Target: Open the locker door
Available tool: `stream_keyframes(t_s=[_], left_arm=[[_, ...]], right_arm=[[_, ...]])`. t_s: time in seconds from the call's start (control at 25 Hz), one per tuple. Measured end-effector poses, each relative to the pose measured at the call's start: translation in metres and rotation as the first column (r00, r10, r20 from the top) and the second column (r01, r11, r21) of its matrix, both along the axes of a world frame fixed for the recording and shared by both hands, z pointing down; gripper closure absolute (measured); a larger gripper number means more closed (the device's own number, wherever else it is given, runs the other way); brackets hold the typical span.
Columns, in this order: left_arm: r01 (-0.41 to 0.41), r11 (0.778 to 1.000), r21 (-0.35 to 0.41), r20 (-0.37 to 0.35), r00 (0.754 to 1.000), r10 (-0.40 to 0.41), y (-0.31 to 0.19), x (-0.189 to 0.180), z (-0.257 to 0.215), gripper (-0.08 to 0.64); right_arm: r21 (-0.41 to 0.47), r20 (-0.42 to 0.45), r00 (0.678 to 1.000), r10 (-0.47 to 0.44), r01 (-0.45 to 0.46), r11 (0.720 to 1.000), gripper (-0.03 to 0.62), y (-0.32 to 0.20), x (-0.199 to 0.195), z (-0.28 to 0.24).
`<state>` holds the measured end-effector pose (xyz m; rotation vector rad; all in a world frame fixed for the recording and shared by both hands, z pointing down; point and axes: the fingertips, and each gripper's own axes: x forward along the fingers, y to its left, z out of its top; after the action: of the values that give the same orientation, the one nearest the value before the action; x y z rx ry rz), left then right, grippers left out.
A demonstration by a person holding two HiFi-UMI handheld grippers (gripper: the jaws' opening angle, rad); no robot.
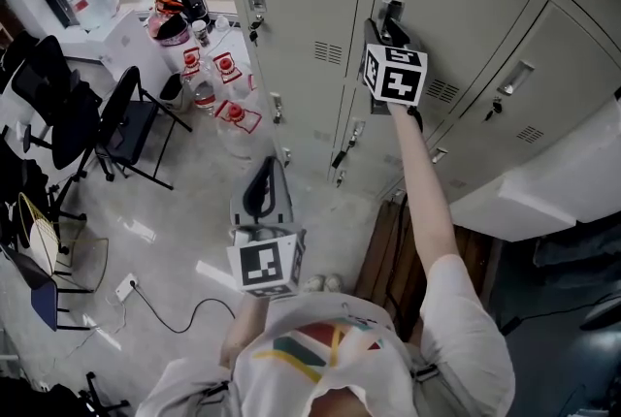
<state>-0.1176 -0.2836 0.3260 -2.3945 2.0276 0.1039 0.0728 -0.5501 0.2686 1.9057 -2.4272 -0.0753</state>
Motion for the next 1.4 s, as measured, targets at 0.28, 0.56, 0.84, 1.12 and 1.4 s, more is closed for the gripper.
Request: stream_keyframes(t_s=[0.28,0.56,0.84,1.12,1.4], left_arm=[[0.017,0.999,-0.035,0.012,1.000,-0.016,0.001,-0.012,0.006,0.540],[0.017,1.000,-0.018,0.001,1.000,-0.017,-0.001,-0.019,0.004,0.540],[-0.016,1.000,0.000,-0.014,1.000,0.016,-0.005,-0.014,0.005,0.540],[-0.137,0.990,-0.038,-0.022,0.990,0.136,-0.018,0.004,0.009,0.540],[-0.335,0.941,-0.039,-0.070,0.941,0.332,-0.037,0.046,0.006,0.538]], right_arm=[[-0.017,0.005,0.999,0.043,-0.043,0.999,0.500,-0.011,0.001,0.005],[-0.019,0.008,0.999,0.049,-0.049,0.999,0.511,-0.009,0.001,0.006],[-0.029,-0.001,1.000,-0.009,0.009,1.000,0.511,0.007,-0.004,0.006],[-0.046,0.000,0.997,-0.076,0.075,0.996,0.509,0.033,-0.010,0.006],[-0.062,-0.042,0.992,-0.116,0.113,0.992,0.503,0.063,-0.013,0.007]])
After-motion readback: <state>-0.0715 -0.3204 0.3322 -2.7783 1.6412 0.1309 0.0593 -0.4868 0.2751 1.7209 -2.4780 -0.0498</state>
